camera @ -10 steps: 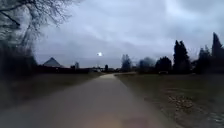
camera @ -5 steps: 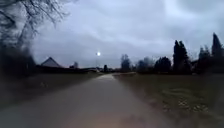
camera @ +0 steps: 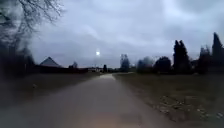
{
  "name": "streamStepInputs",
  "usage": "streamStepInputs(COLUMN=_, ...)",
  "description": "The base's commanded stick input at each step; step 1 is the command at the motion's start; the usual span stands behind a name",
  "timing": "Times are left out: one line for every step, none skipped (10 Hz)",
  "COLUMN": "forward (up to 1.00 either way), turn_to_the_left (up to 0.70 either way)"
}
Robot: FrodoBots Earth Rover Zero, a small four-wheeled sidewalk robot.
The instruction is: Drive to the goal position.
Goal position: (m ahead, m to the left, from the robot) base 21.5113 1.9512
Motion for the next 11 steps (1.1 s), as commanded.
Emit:
streamStepInputs(forward=1.0, turn_to_the_left=0.04)
streamStepInputs(forward=1.0, turn_to_the_left=0.04)
streamStepInputs(forward=1.0, turn_to_the_left=0.04)
streamStepInputs(forward=1.0, turn_to_the_left=0.04)
streamStepInputs(forward=1.0, turn_to_the_left=0.04)
streamStepInputs(forward=1.0, turn_to_the_left=0.04)
streamStepInputs(forward=1.0, turn_to_the_left=0.04)
streamStepInputs(forward=1.0, turn_to_the_left=0.04)
streamStepInputs(forward=1.0, turn_to_the_left=0.04)
streamStepInputs(forward=1.0, turn_to_the_left=0.04)
streamStepInputs(forward=1.0, turn_to_the_left=0.04)
